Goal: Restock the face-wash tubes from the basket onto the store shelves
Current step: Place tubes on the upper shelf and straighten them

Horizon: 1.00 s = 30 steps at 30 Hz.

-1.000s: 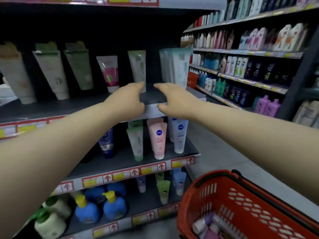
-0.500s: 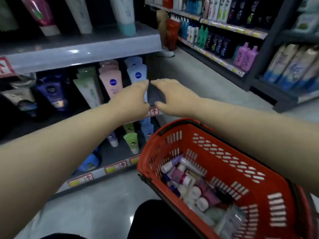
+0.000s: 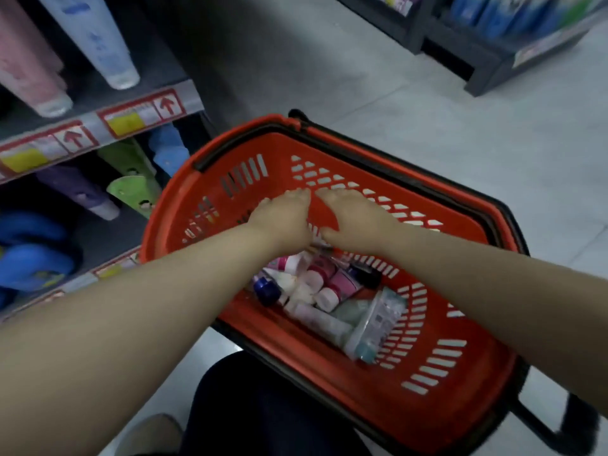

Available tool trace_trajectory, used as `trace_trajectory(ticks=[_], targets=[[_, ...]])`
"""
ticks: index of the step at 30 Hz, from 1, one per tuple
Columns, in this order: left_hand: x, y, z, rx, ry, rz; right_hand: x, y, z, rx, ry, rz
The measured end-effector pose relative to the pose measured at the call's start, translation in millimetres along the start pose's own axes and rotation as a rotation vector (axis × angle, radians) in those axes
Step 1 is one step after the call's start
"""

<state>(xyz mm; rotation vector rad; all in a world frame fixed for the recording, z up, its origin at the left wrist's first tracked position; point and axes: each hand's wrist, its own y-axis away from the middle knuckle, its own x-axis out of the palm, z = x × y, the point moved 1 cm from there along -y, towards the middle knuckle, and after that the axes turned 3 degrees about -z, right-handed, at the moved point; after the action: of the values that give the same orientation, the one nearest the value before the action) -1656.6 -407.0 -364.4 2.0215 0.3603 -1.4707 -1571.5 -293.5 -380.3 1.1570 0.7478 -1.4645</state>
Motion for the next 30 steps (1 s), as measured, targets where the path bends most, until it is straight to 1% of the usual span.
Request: trace_trajectory(ticks=[2,4,8,11,15,16,17,19,22,24,26,29,30], targets=[[23,-7,-8,0.011,-0.032,0.066,22,11,-17,0.036,0.004,0.052],[44,-12,-12,0.018,-0.051,0.093,46,19,-35,0.063,0.032,0.111],[82,-15,-15,0.023,-0.107,0.141,86,37,-57,0.068,0.094,0.294],[101,-11,-15,0.026,-0.127,0.227,104,42,-58,-0.025,0.181,0.429],[111,-11,-12,0.038,-0.132,0.254,127,58,-57,-0.152,0.392,0.770],[111,-11,-12,0.035,-0.125,0.261,133,64,-57,-0.171,0.452,0.822],[111,-11,-12,0.035,-0.118,0.269,137,69,-57,-0.169,0.500,0.853],[112,-10,-12,0.035,-0.089,0.282,141,75,-56,-0.196,0.615,0.843],[114,-12,-9,0.015,-0.002,0.282,147,74,-56,-0.299,0.827,0.839],[114,-12,-8,-0.015,0.054,0.280,146,73,-55,-0.318,0.894,0.860],[114,-12,-6,-0.045,0.103,0.286,142,72,-53,-0.282,0.853,0.902],[118,-11,-1,-0.082,0.175,0.304,137,71,-50,-0.157,0.716,0.945],[120,-12,0,-0.093,0.186,0.309,137,71,-49,-0.175,0.735,0.946]])
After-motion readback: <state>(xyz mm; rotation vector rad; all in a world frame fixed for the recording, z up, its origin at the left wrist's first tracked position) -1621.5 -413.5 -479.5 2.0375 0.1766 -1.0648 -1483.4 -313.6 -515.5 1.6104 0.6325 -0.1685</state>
